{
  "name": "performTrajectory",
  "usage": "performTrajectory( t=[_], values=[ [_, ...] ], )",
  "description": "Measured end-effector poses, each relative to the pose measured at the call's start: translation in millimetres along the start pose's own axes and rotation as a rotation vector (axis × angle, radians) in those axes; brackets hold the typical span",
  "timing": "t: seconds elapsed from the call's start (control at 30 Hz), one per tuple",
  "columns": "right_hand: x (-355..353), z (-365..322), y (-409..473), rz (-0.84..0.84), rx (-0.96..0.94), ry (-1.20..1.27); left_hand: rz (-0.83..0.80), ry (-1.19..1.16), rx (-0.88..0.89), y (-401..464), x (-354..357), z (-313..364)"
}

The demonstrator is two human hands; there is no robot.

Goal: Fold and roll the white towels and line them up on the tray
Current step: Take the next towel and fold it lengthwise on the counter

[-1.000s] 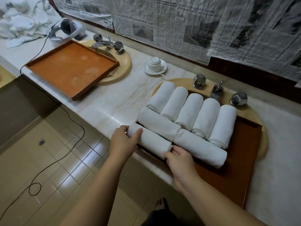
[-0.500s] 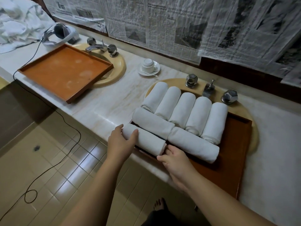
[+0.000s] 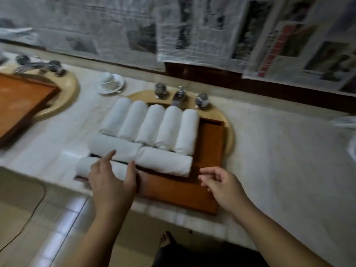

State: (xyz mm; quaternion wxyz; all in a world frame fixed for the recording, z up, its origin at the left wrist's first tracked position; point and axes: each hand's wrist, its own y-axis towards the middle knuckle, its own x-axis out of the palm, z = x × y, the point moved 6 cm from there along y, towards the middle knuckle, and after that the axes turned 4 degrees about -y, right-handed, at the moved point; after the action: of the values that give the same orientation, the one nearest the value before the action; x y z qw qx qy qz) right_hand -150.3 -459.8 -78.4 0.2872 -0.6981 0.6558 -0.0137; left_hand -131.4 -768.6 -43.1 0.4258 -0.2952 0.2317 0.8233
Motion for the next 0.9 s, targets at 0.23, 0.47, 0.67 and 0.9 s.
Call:
performTrajectory(
  t=[0.23, 0.47, 0.67, 0.9],
  values=[
    [-203, 90, -32, 0.390, 0.012, -0.073, -0.556, -0.126, 0.462, -117, 156, 167],
    [-393, 185, -92, 0.667, 0.143, -0.363, -0.948, -0.215, 0.718, -262, 286, 320],
    [-496, 254, -151, 0.822, 0.329, -0.553, -1.155, -0.197, 0.845, -361, 361, 407],
    [-542, 344, -176, 0.667, 0.530, -0.669, -1.321, 0.003, 0.965, -442, 428, 446]
  ],
)
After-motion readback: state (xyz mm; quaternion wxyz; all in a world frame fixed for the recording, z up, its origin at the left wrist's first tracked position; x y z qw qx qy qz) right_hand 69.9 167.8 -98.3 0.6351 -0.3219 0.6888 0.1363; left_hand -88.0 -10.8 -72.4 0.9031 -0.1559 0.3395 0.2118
